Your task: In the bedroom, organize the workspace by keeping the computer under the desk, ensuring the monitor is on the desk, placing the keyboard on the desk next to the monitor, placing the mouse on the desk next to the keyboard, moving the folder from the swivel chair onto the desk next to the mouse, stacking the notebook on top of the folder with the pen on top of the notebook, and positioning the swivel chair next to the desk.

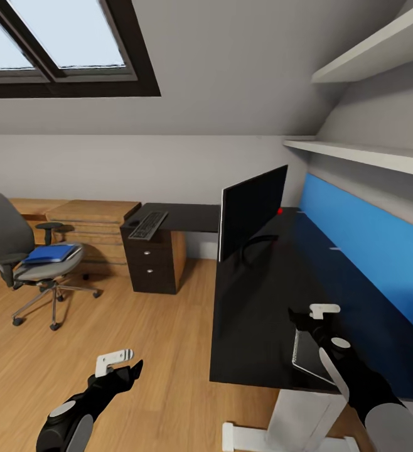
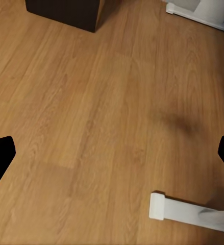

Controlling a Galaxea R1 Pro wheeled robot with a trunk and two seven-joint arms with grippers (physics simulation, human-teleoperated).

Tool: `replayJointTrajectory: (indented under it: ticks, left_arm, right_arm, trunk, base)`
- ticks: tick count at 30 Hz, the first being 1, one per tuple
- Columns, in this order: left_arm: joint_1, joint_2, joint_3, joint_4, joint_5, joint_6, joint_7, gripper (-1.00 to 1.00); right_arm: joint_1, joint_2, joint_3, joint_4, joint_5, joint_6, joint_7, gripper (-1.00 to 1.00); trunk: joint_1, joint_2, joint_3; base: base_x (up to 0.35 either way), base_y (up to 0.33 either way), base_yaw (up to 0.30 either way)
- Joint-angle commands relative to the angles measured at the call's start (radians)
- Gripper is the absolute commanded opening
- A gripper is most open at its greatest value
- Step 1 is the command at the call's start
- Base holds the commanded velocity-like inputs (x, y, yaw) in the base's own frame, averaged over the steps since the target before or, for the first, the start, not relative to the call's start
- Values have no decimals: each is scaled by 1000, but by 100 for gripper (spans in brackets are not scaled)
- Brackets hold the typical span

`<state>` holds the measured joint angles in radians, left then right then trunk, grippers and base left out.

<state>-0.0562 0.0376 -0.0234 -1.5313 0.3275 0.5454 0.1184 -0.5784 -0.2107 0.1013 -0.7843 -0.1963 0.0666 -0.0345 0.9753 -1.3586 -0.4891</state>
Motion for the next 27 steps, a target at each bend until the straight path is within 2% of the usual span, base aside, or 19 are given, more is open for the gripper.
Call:
replayJointTrajectory:
  ticks: [1,2,8,12,21,27]
  left_arm:
    - [-1,1,-2,-1,10,3,10,100]
    - [-1,1,-3,-1,10,3,9,100]
    - [-1,1,-3,-1,11,3,8,100]
    - [-1,-1,-3,-25,13,7,7,100]
    - [-1,-3,-2,-50,13,9,8,100]
    - [-1,-4,-3,-53,13,7,9,100]
  right_arm:
    - [-4,-1,4,4,-9,5,-4,100]
    - [-35,-2,4,49,-9,5,-4,100]
    - [-78,-2,4,127,-9,6,-4,100]
    - [-129,-1,5,225,-9,5,-3,100]
    - [-153,-1,5,265,-9,8,-3,100]
    - [-163,-1,5,274,-9,40,-4,100]
  trunk:
    - [0,-1,-1]
    - [0,-1,-1]
    - [0,-1,-1]
    - [0,-1,-1]
    - [0,-1,-1]
    - [23,-43,-20]
  base:
    - [21,0,0]
    - [213,0,0]
    - [172,0,0]
    - [24,0,0]
    - [4,0,0]
    - [0,0,0]
